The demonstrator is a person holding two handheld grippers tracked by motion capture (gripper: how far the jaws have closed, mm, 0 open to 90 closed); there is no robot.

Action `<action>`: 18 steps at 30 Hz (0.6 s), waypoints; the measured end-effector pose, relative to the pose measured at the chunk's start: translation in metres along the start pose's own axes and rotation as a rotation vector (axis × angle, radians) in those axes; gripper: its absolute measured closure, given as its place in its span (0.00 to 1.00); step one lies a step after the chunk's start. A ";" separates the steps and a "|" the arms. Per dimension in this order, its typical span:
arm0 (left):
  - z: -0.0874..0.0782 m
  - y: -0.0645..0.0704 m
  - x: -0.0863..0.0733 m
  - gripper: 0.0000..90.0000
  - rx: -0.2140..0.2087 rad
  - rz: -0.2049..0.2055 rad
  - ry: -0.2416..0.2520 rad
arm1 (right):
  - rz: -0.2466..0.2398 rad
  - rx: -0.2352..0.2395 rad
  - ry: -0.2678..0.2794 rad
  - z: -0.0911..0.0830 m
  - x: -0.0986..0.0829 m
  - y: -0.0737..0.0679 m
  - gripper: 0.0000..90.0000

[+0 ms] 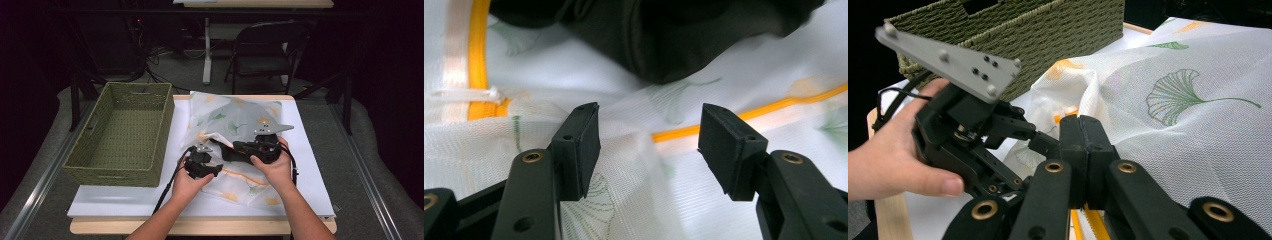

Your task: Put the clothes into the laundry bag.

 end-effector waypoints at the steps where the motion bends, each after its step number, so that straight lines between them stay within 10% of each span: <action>1: 0.002 -0.004 -0.004 0.46 0.025 0.016 -0.012 | 0.004 0.001 -0.002 0.000 -0.001 0.001 1.00; 11: 0.008 -0.003 -0.015 0.48 0.122 0.055 0.010 | 0.002 0.001 -0.001 0.002 -0.001 0.001 1.00; 18: 0.003 -0.012 -0.016 0.82 0.143 0.059 0.002 | 0.004 -0.001 -0.005 0.001 -0.002 0.001 1.00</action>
Point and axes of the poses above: each handheld gripper's, and its own axes: z roughly forward along the jaws, x roughly out of its top, y roughly to its right, the point moved 8 cm from there along z, roughly forward along the jaws, and after that the axes turned 4 degrees about x, right-handed, at the moved point
